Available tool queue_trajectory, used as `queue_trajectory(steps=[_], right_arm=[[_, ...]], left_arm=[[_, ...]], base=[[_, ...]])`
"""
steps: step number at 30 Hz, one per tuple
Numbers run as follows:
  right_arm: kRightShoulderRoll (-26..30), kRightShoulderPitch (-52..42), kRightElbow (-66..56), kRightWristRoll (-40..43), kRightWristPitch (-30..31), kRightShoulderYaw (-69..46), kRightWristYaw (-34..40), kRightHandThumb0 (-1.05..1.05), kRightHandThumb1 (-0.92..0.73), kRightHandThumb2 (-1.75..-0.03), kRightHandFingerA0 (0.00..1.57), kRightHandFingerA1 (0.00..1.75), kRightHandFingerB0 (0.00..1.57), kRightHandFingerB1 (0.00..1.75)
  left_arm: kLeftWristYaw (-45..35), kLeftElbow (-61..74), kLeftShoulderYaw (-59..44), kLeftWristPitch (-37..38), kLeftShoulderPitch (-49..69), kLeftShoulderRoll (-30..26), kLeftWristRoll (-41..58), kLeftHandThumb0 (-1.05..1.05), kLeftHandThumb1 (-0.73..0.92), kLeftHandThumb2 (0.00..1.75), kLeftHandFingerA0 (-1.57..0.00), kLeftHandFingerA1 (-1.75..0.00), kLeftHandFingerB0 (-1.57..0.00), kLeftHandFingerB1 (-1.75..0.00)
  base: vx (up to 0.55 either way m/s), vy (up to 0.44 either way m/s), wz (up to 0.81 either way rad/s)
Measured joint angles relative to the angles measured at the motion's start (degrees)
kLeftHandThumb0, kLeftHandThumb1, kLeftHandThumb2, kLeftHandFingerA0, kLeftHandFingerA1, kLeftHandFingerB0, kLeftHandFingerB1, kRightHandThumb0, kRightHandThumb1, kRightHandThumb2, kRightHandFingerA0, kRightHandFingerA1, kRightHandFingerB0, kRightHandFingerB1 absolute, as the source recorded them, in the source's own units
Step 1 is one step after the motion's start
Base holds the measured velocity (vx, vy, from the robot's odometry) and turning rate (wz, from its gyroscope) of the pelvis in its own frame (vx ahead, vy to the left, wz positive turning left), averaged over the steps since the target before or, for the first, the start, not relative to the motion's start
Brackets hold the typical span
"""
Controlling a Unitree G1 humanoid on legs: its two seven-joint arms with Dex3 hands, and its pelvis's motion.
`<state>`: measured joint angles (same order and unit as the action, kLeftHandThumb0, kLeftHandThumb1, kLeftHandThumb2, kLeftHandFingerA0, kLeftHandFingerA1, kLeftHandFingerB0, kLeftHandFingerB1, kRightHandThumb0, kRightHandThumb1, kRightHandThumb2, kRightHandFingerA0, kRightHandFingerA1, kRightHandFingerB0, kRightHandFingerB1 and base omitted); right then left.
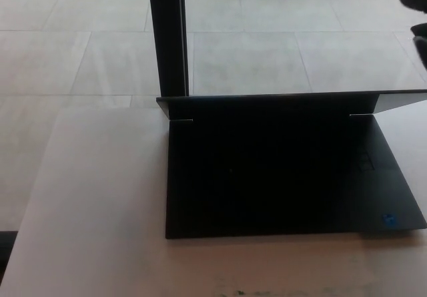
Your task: The robot uses its right hand to push down on the lid of a laptop kept in the middle of the desk to close it
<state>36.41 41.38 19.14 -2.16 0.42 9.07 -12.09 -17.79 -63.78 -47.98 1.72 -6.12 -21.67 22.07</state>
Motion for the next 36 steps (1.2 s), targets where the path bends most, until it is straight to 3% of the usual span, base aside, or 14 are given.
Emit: queue_trajectory(steps=[8, 9, 10, 11, 19, 20, 21, 22, 27, 28, 30, 31, 32, 36], right_arm=[[0.0, 0.9, 4.1, -6.3, -1.6, 9.4, -0.4, -0.91, -0.92, -0.68, 0.29, 0.53, 0.26, 0.34], [0.0, 1.5, 4.4, -7.2, -1.9, 10.4, -0.4, -0.92, -0.73, -1.14, 0.30, 0.60, 0.19, 0.45], [0.1, 1.7, 4.6, -7.7, -2.1, 11.1, -0.4, -0.94, -0.92, -0.69, 0.33, 0.55, 0.30, 0.35], [0.2, 2.2, 5.0, -8.7, -2.4, 12.2, -0.3, -0.99, -0.77, -0.88, 0.31, 0.59, 0.26, 0.41], [2.3, 4.0, 6.0, -15.3, -4.7, 18.4, 0.7, -0.98, -0.77, -0.86, 0.33, 0.57, 0.28, 0.39], [2.5, 4.0, 6.1, -16.1, -5.0, 19.0, 0.8, -0.91, -0.92, -0.70, 0.34, 0.57, 0.30, 0.36], [2.8, 4.1, 6.1, -16.8, -5.3, 19.6, 1.0, -0.91, -0.92, -0.70, 0.34, 0.57, 0.30, 0.36], [3.1, 4.0, 6.1, -17.7, -5.7, 20.3, 1.3, -0.96, -0.75, -0.92, 0.33, 0.60, 0.27, 0.43], [4.9, 1.4, 5.6, -21.5, -8.5, 23.1, 3.0, -0.94, -0.77, -0.92, 0.33, 0.60, 0.25, 0.43], [5.2, 0.4, 5.5, -22.2, -9.0, 23.6, 3.3, -0.89, -0.92, -0.71, 0.36, 0.60, 0.30, 0.38], [5.5, -2.2, 5.3, -23.5, -10.1, 24.6, 3.9, -0.90, -0.92, -0.72, 0.36, 0.61, 0.28, 0.39], [5.6, -4.1, 5.2, -24.3, -10.7, 25.4, 4.2, -0.96, -0.77, -0.91, 0.31, 0.60, 0.23, 0.44], [5.6, -5.3, 5.2, -24.8, -10.9, 25.9, 4.3, -0.91, -0.92, -0.74, 0.37, 0.57, 0.27, 0.36], [5.6, -12.6, 5.0, -27.0, -11.9, 27.4, 5.2, -0.89, -0.92, -0.76, 0.33, 0.55, 0.26, 0.37]], left_arm=[[-0.1, 0.0, 0.0, 0.0, 0.0, 0.0, 0.8, -1.05, 0.78, 0.77, -0.14, -0.95, 0.00, -1.40], [-0.1, 0.0, 0.0, 0.0, 0.0, 0.0, 0.8, -1.05, 0.79, 0.76, -0.14, -0.98, 0.00, -1.43], [-0.1, 0.0, 0.0, 0.0, 0.0, 0.0, 0.8, -1.05, 0.80, 0.75, -0.14, -0.97, 0.00, -1.44], [-0.2, 0.0, 0.1, 0.0, 0.0, 0.0, 0.9, -1.05, 0.80, 0.77, -0.13, -0.96, 0.00, -1.41], [-0.2, 0.0, 0.2, 0.0, 0.0, 0.0, 1.2, -1.05, 0.79, 0.76, -0.16, -0.96, 0.00, -1.42], [-0.2, 0.0, 0.2, 0.0, 0.0, 0.0, 1.3, -1.05, 0.79, 0.76, -0.14, -0.96, 0.00, -1.43], [-0.2, 0.0, 0.2, 0.0, 0.0, 0.0, 1.3, -1.05, 0.79, 0.76, -0.14, -0.96, 0.00, -1.43], [-0.2, 0.0, 0.2, 0.0, 0.0, -0.1, 1.4, -1.05, 0.78, 0.76, -0.15, -0.95, 0.00, -1.42], [-0.2, -0.2, 0.3, 0.0, -0.1, -0.5, 1.7, -1.05, 0.78, 0.76, -0.14, -0.99, 0.00, -1.45], [-0.3, -0.2, 0.4, 0.0, -0.1, -0.6, 1.7, -1.05, 0.79, 0.76, -0.14, -0.98, 0.00, -1.44], [-0.3, -0.3, 0.4, 0.0, -0.1, -0.8, 1.8, -1.05, 0.78, 0.77, -0.13, -0.98, 0.00, -1.44], [-0.3, -0.3, 0.5, 0.0, -0.1, -0.8, 1.9, -1.05, 0.77, 0.76, -0.12, -1.02, 0.00, -1.48], [-0.3, -0.3, 0.5, 0.0, -0.1, -0.8, 1.9, -1.05, 0.77, 0.75, -0.13, -1.01, 0.00, -1.50], [-0.4, -0.6, 0.6, 0.0, -0.1, -1.0, 2.0, -1.05, 0.79, 0.76, -0.13, -0.99, 0.00, -1.45]], base=[[0.00, 0.000, 0.00], [0.00, 0.000, 0.00], [0.00, 0.000, 0.00], [0.00, 0.000, 0.00], [0.00, 0.000, 0.00], [0.00, 0.000, 0.00], [0.00, 0.000, 0.00], [0.00, 0.000, 0.00], [0.00, 0.000, 0.00], [0.00, 0.000, 0.00], [0.00, 0.000, 0.00], [0.00, 0.000, 0.00], [0.00, 0.000, 0.00], [0.00, 0.000, 0.02]])
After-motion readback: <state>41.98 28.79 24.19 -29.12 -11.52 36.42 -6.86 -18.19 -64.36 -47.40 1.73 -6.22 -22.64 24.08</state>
